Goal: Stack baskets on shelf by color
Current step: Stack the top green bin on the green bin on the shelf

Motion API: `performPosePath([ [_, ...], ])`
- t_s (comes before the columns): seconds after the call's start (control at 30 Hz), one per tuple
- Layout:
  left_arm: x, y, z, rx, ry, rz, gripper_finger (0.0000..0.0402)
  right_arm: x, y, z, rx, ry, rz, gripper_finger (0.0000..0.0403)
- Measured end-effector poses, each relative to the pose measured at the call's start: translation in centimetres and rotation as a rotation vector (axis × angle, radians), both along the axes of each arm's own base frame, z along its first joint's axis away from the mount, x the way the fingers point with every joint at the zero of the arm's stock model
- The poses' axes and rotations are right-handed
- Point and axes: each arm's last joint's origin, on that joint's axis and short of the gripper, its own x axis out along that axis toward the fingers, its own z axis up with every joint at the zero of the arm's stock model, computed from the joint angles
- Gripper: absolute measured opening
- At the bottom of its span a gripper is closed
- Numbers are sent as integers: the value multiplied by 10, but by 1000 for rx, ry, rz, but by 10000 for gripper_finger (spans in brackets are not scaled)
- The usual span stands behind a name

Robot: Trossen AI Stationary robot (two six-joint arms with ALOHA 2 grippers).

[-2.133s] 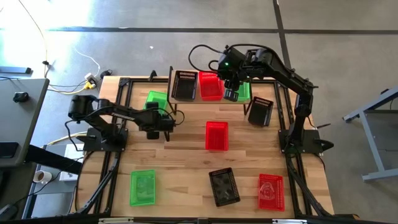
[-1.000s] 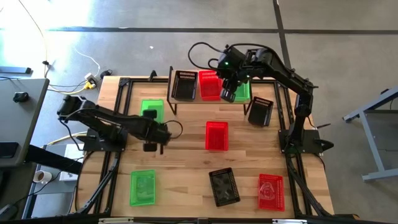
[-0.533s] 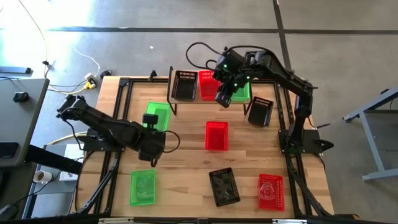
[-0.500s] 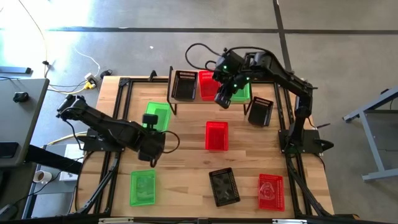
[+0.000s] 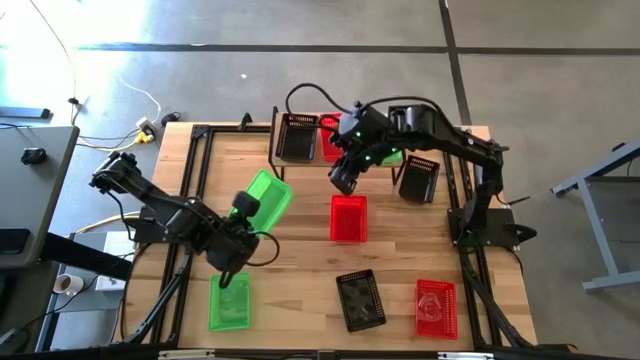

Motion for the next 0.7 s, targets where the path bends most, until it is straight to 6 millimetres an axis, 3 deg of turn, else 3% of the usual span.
performPosePath([
  [0.27, 0, -3, 5, 181, -2, -159, 0, 1, 31, 0, 70, 5, -113, 85],
  [0.7, 20, 0, -17, 461, 15, 9, 0, 14, 85, -4, -81, -168, -315, 85],
])
